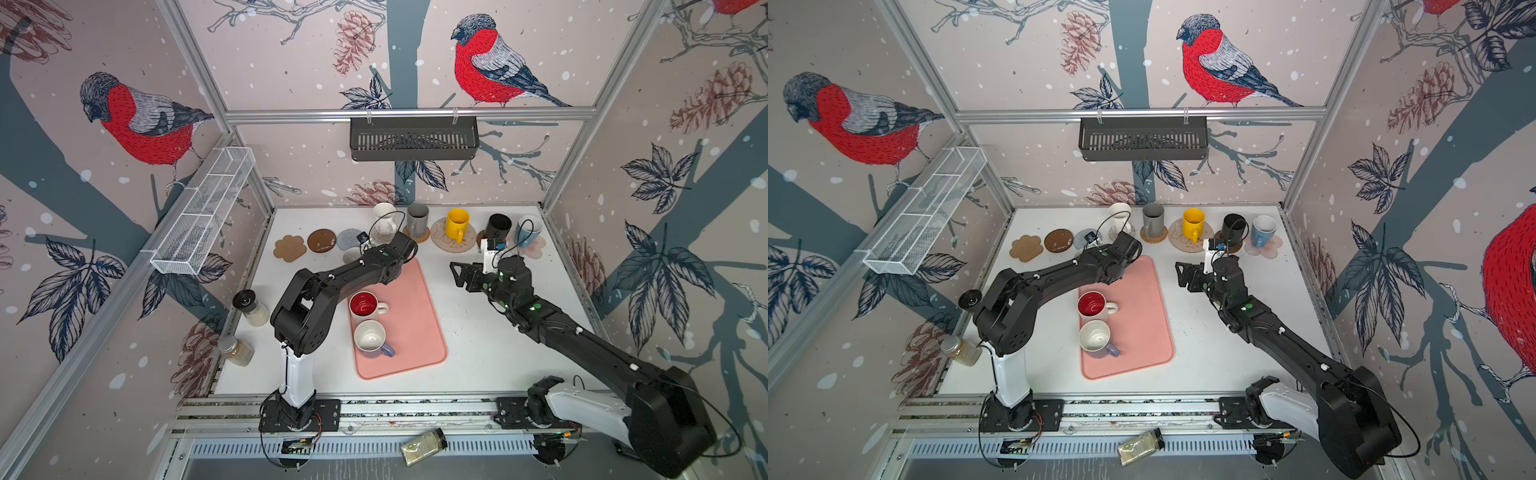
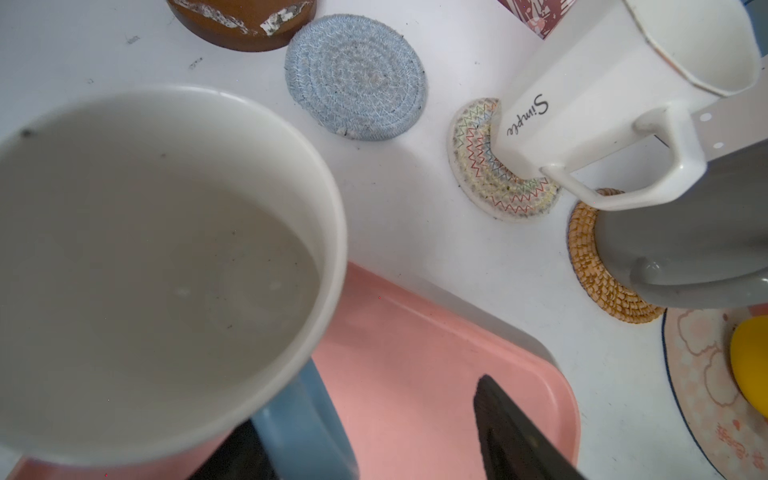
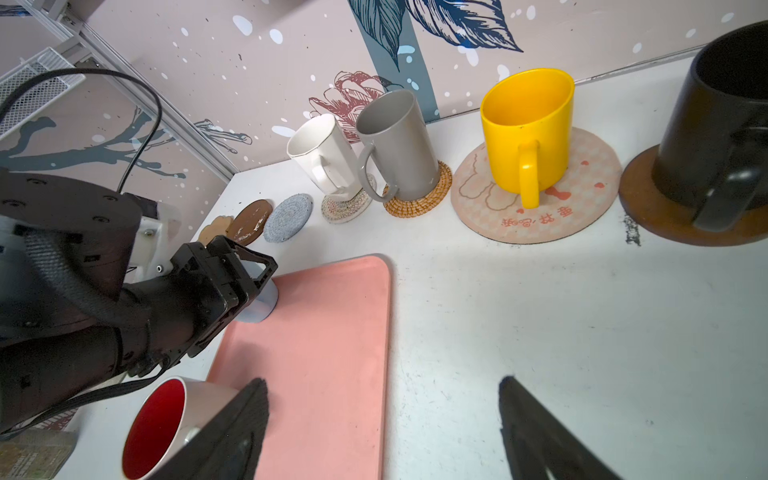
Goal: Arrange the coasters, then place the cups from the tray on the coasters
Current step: 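Lower the left gripper toward the light blue mug on the pink tray, then close the left gripper on the light blue mug's handle and lift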
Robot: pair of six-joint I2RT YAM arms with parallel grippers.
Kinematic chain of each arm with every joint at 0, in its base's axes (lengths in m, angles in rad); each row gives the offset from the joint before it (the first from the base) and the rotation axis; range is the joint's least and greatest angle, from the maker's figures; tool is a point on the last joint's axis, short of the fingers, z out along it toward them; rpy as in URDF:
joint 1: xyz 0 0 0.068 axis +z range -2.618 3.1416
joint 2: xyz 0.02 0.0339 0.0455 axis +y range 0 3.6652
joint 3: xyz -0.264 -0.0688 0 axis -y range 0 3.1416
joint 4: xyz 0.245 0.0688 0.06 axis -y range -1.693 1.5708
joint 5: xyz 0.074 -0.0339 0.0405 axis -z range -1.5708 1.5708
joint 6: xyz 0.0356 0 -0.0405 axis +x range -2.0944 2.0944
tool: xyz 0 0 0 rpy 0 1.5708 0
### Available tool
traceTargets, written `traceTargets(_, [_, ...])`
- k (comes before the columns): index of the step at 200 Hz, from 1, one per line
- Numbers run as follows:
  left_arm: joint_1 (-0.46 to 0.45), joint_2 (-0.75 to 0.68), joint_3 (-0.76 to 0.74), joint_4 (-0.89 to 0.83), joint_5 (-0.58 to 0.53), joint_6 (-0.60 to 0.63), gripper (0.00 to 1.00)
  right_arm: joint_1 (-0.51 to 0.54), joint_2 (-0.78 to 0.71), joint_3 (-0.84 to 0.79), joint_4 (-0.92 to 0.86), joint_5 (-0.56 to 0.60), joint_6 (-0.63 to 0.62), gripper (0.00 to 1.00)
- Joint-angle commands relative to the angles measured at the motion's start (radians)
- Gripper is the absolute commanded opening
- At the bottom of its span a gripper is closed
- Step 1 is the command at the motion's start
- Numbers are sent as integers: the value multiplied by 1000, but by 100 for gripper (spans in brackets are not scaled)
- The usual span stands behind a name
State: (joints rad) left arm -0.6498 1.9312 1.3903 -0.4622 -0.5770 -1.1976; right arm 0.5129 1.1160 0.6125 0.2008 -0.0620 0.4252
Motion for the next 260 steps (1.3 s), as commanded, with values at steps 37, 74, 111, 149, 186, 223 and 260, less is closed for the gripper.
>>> traceTargets(37, [3,-8,-17,-33,5,3,57,11,-10,-3,29,3,7,86])
traceTargets(74, [3,-38,-60,-12,12,5,48,16,-7,-4,29,11,4,86])
traceTargets(111, [3,-60,-95,-2,13,6,36,22,-7,-3,27,22,1,86])
traceTargets(149, [3,-71,-113,-7,22,17,27,24,-2,-4,31,26,1,85])
traceTargets(186, [3,-102,-159,6,13,15,23,30,8,-3,33,28,0,85])
traceTargets(223, [1,-113,-178,10,16,27,10,31,10,-2,31,34,-3,85])
traceTargets(260, [0,-129,-194,31,29,58,9,31,10,-2,31,42,-4,85])
